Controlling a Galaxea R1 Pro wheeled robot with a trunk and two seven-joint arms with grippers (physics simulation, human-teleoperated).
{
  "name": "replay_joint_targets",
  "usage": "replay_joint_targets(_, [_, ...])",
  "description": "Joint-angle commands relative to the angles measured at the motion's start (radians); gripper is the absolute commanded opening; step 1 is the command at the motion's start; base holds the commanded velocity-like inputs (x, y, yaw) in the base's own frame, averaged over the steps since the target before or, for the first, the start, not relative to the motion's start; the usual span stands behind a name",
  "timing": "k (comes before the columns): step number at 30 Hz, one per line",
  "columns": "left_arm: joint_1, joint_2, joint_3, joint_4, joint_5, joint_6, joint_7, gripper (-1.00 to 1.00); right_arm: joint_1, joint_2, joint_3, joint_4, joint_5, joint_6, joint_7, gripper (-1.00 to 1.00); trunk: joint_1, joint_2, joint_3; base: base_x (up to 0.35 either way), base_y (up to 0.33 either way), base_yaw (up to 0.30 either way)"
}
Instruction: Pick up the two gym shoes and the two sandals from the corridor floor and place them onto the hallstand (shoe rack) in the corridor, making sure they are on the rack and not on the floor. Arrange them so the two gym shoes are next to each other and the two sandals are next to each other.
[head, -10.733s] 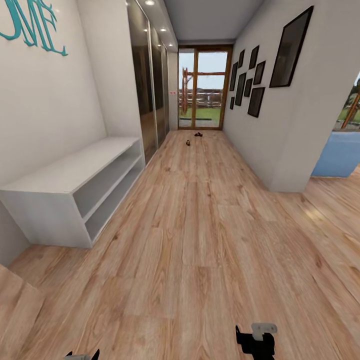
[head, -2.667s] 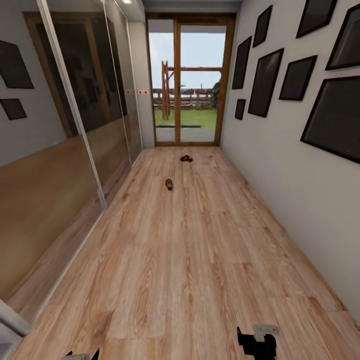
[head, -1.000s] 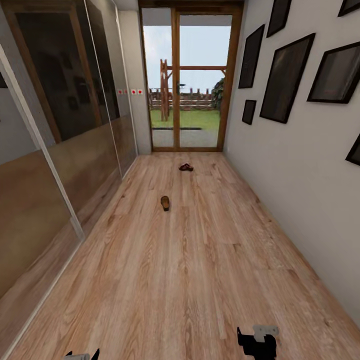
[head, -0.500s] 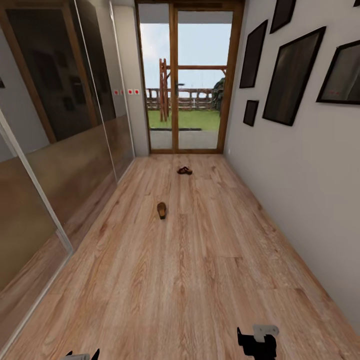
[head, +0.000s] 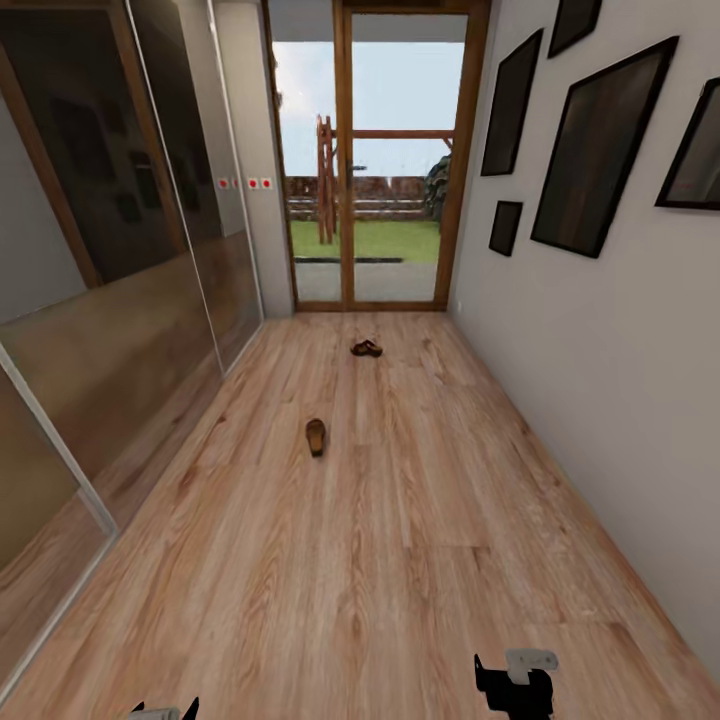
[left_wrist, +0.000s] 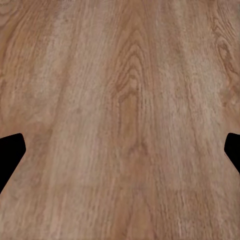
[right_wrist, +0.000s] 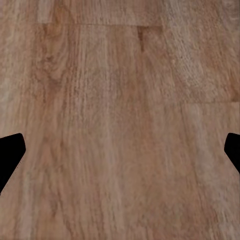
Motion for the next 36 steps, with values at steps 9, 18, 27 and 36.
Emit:
replay_joint_targets(9, [-0.001, 0.0, 0.008, 0.001, -0.005, -0.002, -0.008, 1.0, -0.001, 0.0, -0.006, 0.001, 0.011, -0.003, -0.005, 1.0, 0.0, 0.0, -0.001, 0.338, -0.075, 0.0])
replay_joint_targets(18, [-0.001, 0.0, 0.008, 0.001, -0.005, -0.002, -0.007, 1.0, -0.001, 0.0, -0.006, 0.001, 0.011, -0.003, -0.005, 1.0, 0.0, 0.0, -0.001, 0.332, -0.087, 0.0])
replay_joint_targets(27, [-0.001, 0.0, 0.008, 0.001, -0.005, -0.002, -0.007, 1.0, -0.001, 0.001, -0.006, 0.001, 0.011, -0.003, -0.005, 1.0, 0.0, 0.0, -0.001, 0.316, -0.117, 0.0])
replay_joint_targets(36, [-0.001, 0.0, 0.008, 0.001, -0.005, -0.002, -0.007, 1.0, -0.001, 0.001, -0.006, 0.001, 0.011, -0.003, -0.006, 1.0, 0.0, 0.0, -0.001, 0.312, -0.122, 0.0])
